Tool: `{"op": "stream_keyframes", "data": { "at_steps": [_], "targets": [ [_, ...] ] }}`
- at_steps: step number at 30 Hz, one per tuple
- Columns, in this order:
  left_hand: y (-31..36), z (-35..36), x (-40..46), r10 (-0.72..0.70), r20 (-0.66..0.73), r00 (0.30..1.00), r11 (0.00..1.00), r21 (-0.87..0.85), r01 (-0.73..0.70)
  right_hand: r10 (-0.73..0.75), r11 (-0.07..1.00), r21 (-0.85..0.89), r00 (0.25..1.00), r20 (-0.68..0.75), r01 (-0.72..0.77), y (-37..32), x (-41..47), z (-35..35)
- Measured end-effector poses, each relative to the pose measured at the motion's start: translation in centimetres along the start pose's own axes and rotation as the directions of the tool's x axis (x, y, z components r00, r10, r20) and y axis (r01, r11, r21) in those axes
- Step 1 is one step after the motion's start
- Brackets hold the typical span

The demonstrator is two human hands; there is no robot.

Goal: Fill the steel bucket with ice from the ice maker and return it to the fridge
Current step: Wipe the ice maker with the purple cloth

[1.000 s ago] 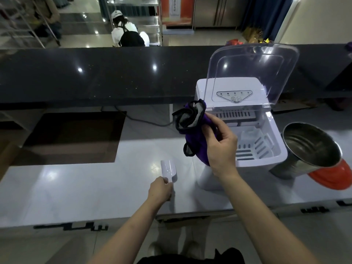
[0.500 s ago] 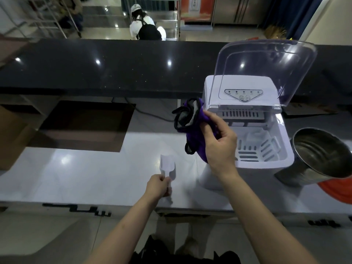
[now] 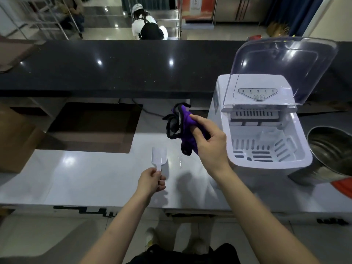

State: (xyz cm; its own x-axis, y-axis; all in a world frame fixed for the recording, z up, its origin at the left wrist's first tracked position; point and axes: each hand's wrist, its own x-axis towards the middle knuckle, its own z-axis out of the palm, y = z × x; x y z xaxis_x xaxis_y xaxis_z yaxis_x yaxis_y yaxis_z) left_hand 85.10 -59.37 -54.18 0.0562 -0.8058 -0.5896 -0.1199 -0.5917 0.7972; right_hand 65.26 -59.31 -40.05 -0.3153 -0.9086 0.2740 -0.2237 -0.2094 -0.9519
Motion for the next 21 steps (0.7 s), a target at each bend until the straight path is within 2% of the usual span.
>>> {"op": "stream_keyframes", "data": {
  "at_steps": [5, 8, 12, 16, 21],
  "targets": [
    [0.5, -1.7, 0.7, -0.007, 0.048, 0.999, 1.000, 0.017, 0.006, 0.058, 0.994, -0.094, 0.998, -0.019, -0.060, 5.0, -0.6, 2.3],
    [0.9, -2.4, 1.1, -0.005, 0.063, 0.998, 0.999, 0.036, 0.002, -0.010, 0.956, -0.292, 1.000, 0.013, 0.014, 8.3, -1.5, 2.8],
    [1.3, -3.4, 1.5, 0.023, 0.067, 0.998, 0.999, 0.037, -0.026, -0.096, 0.819, -0.551, 0.984, 0.149, 0.163, 13.4, -3.3, 3.8],
    [1.8, -4.8, 1.8, 0.091, 0.055, 0.994, 0.993, 0.072, -0.095, 0.068, 0.705, -0.692, 0.956, 0.284, 0.155, 16.7, -6.1, 5.3],
    [2.4, -5.9, 2.3, 0.144, 0.085, 0.986, 0.982, 0.115, -0.153, 0.175, 0.656, -0.754, 0.969, 0.174, 0.017, 16.7, -6.7, 6.0]
  ]
}}
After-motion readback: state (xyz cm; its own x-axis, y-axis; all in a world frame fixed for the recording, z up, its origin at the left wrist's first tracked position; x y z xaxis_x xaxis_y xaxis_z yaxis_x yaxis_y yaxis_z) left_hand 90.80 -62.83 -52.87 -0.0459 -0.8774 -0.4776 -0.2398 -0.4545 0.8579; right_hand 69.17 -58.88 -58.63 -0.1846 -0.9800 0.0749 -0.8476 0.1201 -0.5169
